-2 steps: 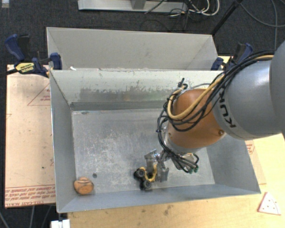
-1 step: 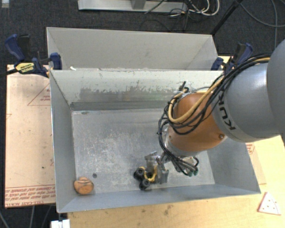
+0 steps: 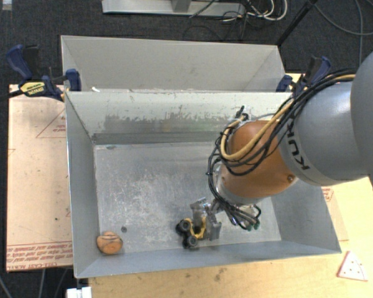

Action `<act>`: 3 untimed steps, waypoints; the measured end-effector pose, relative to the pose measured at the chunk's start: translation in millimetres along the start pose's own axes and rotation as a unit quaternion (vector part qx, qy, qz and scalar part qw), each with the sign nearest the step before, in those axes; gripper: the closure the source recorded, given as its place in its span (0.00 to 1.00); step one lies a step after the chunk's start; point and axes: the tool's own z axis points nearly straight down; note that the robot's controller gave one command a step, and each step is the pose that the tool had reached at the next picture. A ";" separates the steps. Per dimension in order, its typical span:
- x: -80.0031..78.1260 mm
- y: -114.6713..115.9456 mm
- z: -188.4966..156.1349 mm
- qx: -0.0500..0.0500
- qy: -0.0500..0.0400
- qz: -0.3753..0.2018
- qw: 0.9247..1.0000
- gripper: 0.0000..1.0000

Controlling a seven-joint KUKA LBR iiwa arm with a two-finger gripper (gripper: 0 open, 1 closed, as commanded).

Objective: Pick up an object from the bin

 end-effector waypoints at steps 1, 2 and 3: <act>-10.1 -19.2 -116.8 0.000 0.003 -0.007 1.000 1.00; -10.1 -19.1 -116.8 0.000 0.003 -0.007 1.000 1.00; -16.6 -16.9 -157.9 -0.001 0.006 -0.002 1.000 1.00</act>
Offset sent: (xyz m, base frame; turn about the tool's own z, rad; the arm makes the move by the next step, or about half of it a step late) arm 0.0000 0.0000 0.0000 0.0000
